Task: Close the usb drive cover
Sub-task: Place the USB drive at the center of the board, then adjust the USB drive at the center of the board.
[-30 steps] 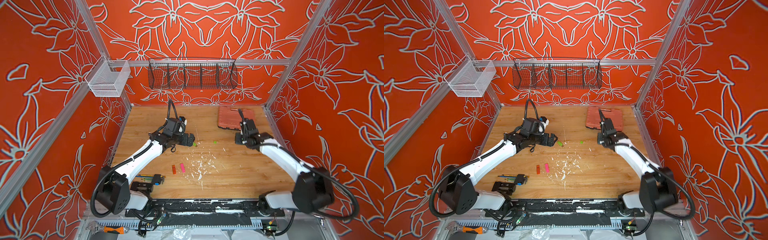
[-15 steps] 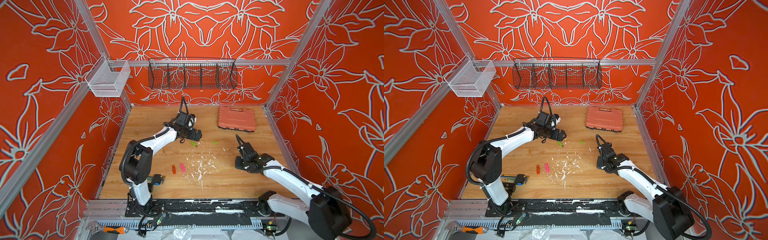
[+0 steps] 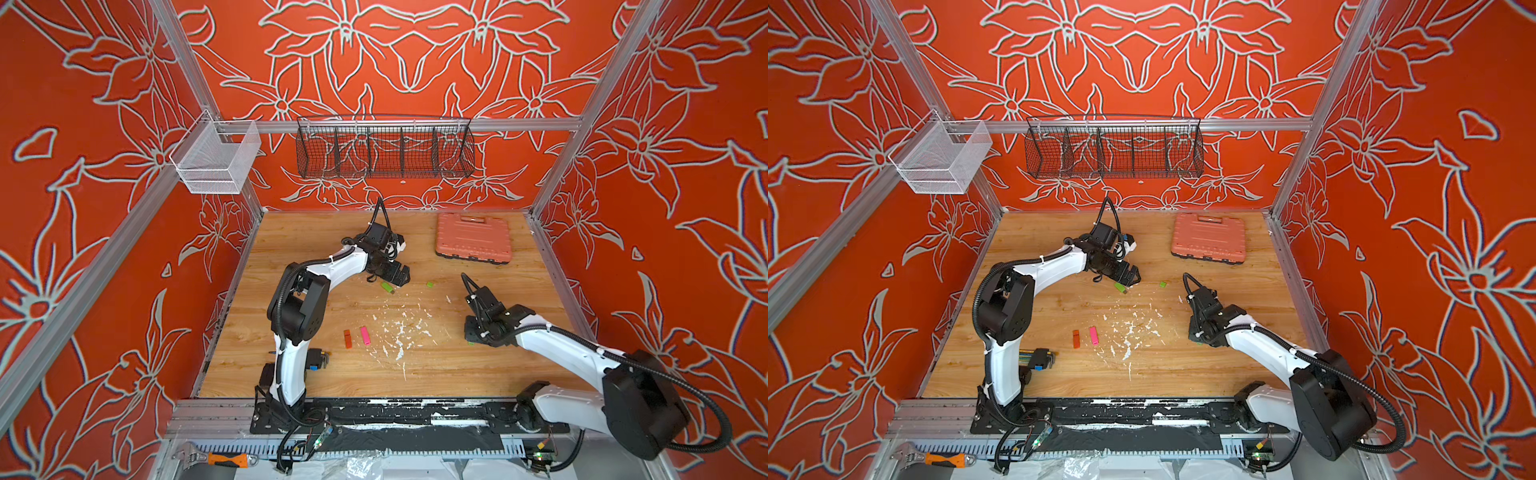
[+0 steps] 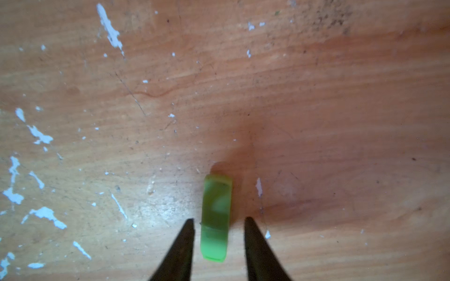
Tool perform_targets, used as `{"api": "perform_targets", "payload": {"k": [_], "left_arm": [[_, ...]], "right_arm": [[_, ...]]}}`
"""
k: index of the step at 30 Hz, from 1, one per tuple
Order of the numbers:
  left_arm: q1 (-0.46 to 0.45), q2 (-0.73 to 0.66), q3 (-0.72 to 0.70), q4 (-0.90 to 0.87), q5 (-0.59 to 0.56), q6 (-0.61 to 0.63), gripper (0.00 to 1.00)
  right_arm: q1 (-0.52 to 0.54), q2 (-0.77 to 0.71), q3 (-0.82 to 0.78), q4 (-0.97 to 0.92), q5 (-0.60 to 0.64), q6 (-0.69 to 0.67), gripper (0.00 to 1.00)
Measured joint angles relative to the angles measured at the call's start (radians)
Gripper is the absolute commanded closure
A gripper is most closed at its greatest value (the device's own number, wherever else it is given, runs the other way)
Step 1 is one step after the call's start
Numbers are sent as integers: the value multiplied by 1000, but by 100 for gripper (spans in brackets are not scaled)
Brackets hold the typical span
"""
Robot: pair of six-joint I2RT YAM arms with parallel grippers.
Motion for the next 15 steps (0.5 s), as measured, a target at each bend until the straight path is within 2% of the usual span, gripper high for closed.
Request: {"api": "perform_targets", "payload": {"k": [4, 10, 15], "left_arm": [[0, 39, 39, -25, 38, 39, 0], [0, 104, 107, -81, 74, 83, 0], [0, 129, 111, -117, 80, 103, 3]], "right_arm": [[0, -18, 26, -35, 4, -8, 47], [0, -147, 65, -66, 8, -8, 45], [0, -230, 66, -75, 8, -8, 44]]}}
